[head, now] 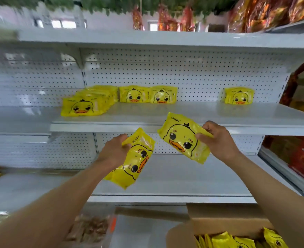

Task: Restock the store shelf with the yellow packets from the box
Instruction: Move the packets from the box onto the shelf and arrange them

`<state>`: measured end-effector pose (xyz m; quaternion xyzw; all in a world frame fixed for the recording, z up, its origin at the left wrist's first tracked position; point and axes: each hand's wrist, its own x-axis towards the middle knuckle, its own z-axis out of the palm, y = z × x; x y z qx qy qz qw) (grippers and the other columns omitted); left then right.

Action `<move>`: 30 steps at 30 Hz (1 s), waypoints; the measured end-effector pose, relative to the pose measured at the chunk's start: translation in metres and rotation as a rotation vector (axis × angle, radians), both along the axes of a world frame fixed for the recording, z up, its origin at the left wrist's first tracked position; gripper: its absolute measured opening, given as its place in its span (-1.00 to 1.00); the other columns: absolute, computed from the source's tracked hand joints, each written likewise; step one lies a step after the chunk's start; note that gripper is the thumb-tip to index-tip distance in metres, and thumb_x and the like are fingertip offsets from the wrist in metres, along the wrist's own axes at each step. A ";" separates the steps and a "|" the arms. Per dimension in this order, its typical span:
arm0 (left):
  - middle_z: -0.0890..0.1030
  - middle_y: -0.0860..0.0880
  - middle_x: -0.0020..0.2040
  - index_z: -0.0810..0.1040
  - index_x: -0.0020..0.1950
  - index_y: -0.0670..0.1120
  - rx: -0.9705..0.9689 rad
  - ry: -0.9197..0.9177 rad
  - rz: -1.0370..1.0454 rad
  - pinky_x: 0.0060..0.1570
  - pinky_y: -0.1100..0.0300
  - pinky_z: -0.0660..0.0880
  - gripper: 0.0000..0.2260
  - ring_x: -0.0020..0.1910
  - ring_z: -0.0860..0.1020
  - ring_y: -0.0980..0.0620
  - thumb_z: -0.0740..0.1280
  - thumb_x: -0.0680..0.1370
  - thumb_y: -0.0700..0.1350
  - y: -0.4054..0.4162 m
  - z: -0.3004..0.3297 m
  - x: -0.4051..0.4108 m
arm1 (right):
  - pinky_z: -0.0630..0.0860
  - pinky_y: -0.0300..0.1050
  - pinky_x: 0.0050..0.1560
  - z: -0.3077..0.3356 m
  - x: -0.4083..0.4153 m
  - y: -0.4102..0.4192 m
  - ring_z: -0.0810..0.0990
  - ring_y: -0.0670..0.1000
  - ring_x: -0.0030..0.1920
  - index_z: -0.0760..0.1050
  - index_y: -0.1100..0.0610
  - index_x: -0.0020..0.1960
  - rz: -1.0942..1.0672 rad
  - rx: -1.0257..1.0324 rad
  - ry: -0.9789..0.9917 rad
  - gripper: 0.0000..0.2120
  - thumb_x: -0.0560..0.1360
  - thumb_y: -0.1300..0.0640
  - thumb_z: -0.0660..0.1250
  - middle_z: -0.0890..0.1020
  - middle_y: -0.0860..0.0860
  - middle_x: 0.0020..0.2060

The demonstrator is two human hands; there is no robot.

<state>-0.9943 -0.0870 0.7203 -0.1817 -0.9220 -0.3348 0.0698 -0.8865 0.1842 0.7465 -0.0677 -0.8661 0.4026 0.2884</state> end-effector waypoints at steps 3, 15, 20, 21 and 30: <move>0.55 -0.18 0.16 0.47 0.14 -0.07 -0.017 0.047 0.024 0.00 0.07 0.41 -0.84 0.01 0.49 -0.13 0.19 0.59 -0.10 -0.029 0.016 -0.022 | 0.25 -0.31 -0.43 0.019 -0.031 -0.022 0.34 -0.10 -0.43 0.33 0.09 -0.31 0.029 0.026 0.023 -0.73 0.44 0.21 0.39 0.46 0.01 -0.42; 0.34 -0.12 0.44 0.28 0.46 -0.06 -0.222 0.188 -0.078 0.16 0.07 0.42 -0.62 0.20 0.47 -0.14 0.14 0.64 -0.07 -0.122 0.104 -0.168 | 0.27 -0.16 -0.30 0.050 -0.164 -0.115 0.34 -0.02 -0.33 0.33 0.11 -0.31 0.052 -0.009 0.113 -0.73 0.45 0.21 0.39 0.45 0.03 -0.36; 0.41 -0.12 0.38 0.33 0.43 -0.04 -0.434 0.182 -0.205 0.12 0.11 0.43 -0.65 0.17 0.49 -0.14 0.16 0.63 -0.09 -0.132 0.118 -0.233 | 0.40 -0.06 -0.17 0.043 -0.198 -0.135 0.46 0.04 -0.26 0.39 0.16 -0.28 0.014 -0.034 0.124 -0.79 0.44 0.23 0.39 0.57 0.15 -0.27; 0.40 -0.11 0.39 0.32 0.44 -0.02 -0.468 0.169 -0.224 0.12 0.11 0.43 -0.64 0.19 0.48 -0.13 0.17 0.63 -0.09 -0.131 0.116 -0.245 | 0.45 -0.01 -0.12 0.040 -0.204 -0.136 0.50 0.08 -0.23 0.41 0.18 -0.26 0.007 -0.039 0.124 -0.82 0.44 0.23 0.40 0.60 0.18 -0.22; 0.52 -0.13 0.23 0.36 0.39 0.01 -0.513 0.389 -0.244 -0.06 0.09 0.46 -0.68 0.16 0.48 -0.14 0.15 0.63 -0.14 -0.116 0.083 -0.310 | 0.39 -0.21 -0.24 0.038 -0.226 -0.158 0.46 -0.03 -0.27 0.39 0.22 -0.27 0.072 -0.126 0.070 -0.81 0.45 0.30 0.37 0.54 0.20 -0.25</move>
